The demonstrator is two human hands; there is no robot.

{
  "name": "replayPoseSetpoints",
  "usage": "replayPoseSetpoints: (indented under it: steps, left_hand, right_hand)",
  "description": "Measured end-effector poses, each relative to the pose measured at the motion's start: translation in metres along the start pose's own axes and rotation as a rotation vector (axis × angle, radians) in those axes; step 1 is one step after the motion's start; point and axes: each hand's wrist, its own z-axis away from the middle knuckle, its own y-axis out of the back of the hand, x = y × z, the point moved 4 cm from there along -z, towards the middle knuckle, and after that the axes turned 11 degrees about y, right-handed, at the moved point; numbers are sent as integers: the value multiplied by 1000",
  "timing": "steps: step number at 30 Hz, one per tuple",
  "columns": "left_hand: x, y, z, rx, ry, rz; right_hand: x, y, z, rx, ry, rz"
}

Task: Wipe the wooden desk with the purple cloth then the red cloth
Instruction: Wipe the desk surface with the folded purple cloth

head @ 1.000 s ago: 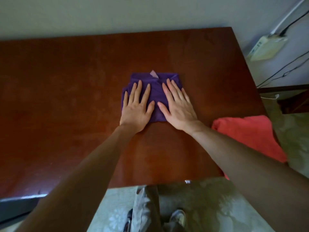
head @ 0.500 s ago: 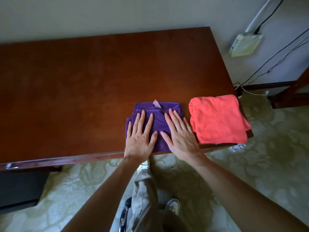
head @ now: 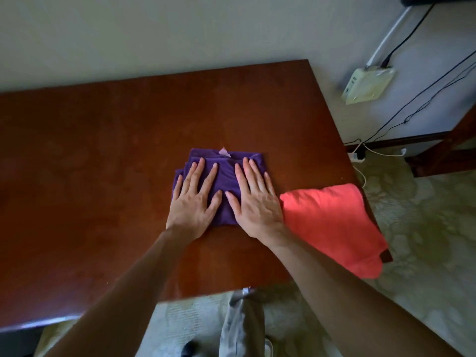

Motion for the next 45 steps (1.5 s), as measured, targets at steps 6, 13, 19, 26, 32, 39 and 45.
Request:
replayPoseSetpoints:
  steps: [6,13,19,26,32,39,45]
  left_hand:
    - [28,1,-102,-18,-65,-33]
    - [97,-11,-247,27,-92,-34]
    - [133,-22,-326,19,-93,-47]
    - [140,-27,-314,-14,-72,-64]
    - [155,-33,-250,-32,-61,-47]
    - [173,-47,-156,-56,-53,-26]
    - [182,-54,-99,-80,-45,-46]
  right_hand:
    - [65,4,-77,22,12,-1]
    - [190,16,-186,19,60,22]
    - [253,22,-245,-20,51,3]
    - [251,21,-230,-42,44,4]
    - [244,31,-171,-58,82,22]
    - [229,46,-81,-32,130,-4]
    - [221,50,-25,-31,143,4]
